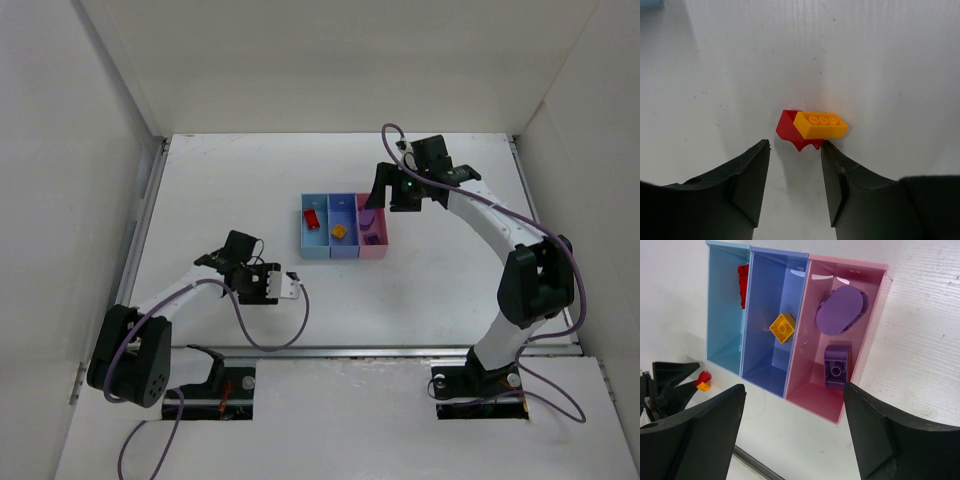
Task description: Sort the legos into containers by color
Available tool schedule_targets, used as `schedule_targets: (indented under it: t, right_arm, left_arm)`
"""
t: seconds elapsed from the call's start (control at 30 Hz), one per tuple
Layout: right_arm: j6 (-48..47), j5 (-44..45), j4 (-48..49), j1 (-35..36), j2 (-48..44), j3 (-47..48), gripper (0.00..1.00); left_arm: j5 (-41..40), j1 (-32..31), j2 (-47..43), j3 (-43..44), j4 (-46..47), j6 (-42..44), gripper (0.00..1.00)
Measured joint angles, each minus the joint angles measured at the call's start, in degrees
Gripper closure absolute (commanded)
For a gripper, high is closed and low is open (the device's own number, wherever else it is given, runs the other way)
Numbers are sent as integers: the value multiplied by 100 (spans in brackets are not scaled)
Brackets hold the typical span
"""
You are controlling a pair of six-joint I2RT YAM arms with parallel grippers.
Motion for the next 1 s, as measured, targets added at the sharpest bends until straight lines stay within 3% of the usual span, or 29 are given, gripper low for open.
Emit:
schedule_targets:
  t: [0.03, 0.07, 0.27, 0.47, 0.57, 0.63, 0.8, 1.0]
  right_arm:
    - [0, 0, 0, 0, 0, 0, 16]
    - [-2, 0, 0, 0, 0, 0, 16]
    - [-2, 0, 0, 0, 0, 0, 16]
    - [0, 2, 0, 0, 0, 0, 16]
    - [0, 0, 0, 0, 0, 0, 16]
    - [0, 0, 0, 0, 0, 0, 16]
    - [0, 0, -2, 0, 0, 0, 16]
    - [0, 0, -2, 0, 0, 0, 16]
  left_arm:
    - [0, -7, 24, 15, 20, -31, 39]
    - [7, -17, 31, 42, 55, -50, 38]
    - [28, -37, 15, 81, 125, -74, 35]
    - [140, -79, -275, -96, 227, 474, 31]
    - [254, -120, -435, -214, 269, 750, 39]
    - [319, -168, -479, -236, 289, 894, 52]
    - [439, -192, -481, -238, 302, 1167, 71]
    - [514, -219, -330, -225, 234, 1257, 75]
